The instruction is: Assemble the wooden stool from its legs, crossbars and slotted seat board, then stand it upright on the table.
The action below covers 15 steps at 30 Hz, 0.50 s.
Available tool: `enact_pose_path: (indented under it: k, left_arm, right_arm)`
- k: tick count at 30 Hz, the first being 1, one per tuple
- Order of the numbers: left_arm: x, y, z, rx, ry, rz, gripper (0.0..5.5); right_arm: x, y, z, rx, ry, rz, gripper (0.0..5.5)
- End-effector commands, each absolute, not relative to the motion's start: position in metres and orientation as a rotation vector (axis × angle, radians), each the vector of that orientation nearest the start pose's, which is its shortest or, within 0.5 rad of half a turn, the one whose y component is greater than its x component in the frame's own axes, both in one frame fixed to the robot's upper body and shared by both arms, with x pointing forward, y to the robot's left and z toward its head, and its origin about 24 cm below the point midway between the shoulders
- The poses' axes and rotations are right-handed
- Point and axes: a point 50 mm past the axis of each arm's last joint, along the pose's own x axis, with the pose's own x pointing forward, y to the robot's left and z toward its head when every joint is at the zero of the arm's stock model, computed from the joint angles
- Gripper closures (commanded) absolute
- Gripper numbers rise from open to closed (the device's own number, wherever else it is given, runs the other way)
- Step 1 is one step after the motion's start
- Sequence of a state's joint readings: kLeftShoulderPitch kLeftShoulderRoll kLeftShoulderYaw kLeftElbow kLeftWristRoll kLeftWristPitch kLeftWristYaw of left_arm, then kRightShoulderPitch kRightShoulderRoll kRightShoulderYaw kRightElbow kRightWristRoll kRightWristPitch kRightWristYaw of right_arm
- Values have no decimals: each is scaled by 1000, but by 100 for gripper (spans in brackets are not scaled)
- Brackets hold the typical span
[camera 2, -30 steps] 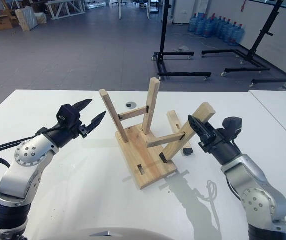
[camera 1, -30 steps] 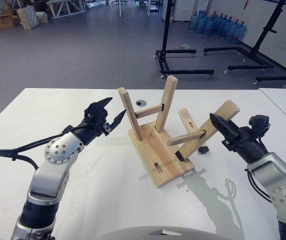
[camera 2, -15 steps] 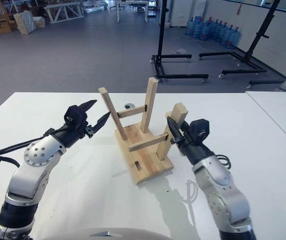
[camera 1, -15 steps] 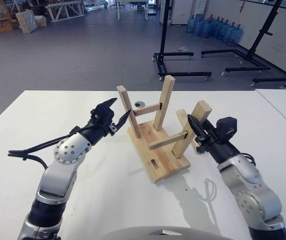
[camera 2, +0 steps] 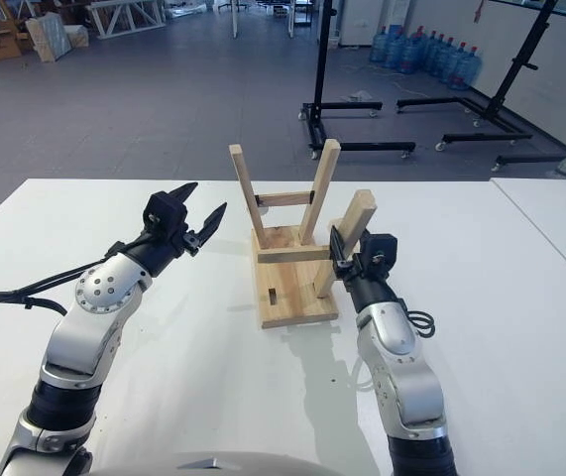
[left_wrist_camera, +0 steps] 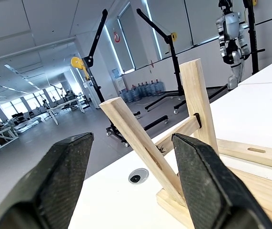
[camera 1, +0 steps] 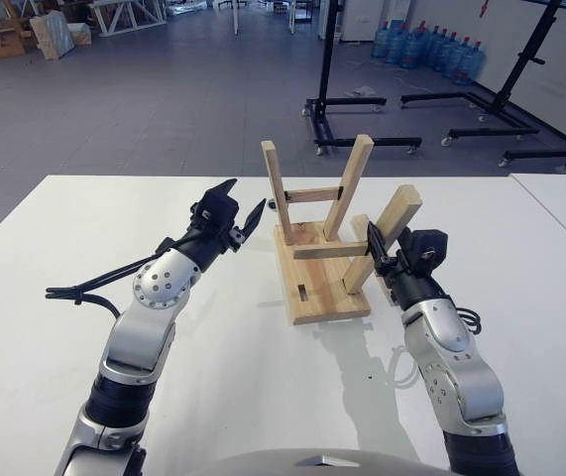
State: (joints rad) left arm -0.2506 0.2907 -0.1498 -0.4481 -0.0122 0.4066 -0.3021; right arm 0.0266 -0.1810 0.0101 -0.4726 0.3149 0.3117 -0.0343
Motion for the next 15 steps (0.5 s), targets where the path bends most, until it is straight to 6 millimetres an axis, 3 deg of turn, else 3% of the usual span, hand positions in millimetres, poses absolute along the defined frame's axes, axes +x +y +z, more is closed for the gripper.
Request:
enact_pose_path:
  k: [1, 3, 7, 12, 14, 15]
  left_arm:
    - [265, 118, 160, 337, -219, -492, 249]
    - [264, 118, 160, 331, -219, -487, 249]
    - [262, 116, 159, 312, -217, -474, 249]
    - [263, 117, 160, 317, -219, -470, 249]
    - [265, 119, 161, 321, -222, -462, 249]
    - [266, 120, 161, 322, -222, -455, 249]
  right_arm:
    - [240, -157, 150, 171, -252, 139, 318]
    - [241, -158, 166, 194, -302, 148, 318]
    - [256, -169, 221, 160, -456, 145, 318]
    - [289, -185, 309, 178, -592, 163, 318]
    - [293, -184, 328, 267, -581, 218, 318]
    - [296, -181, 327, 304, -540, 255, 318]
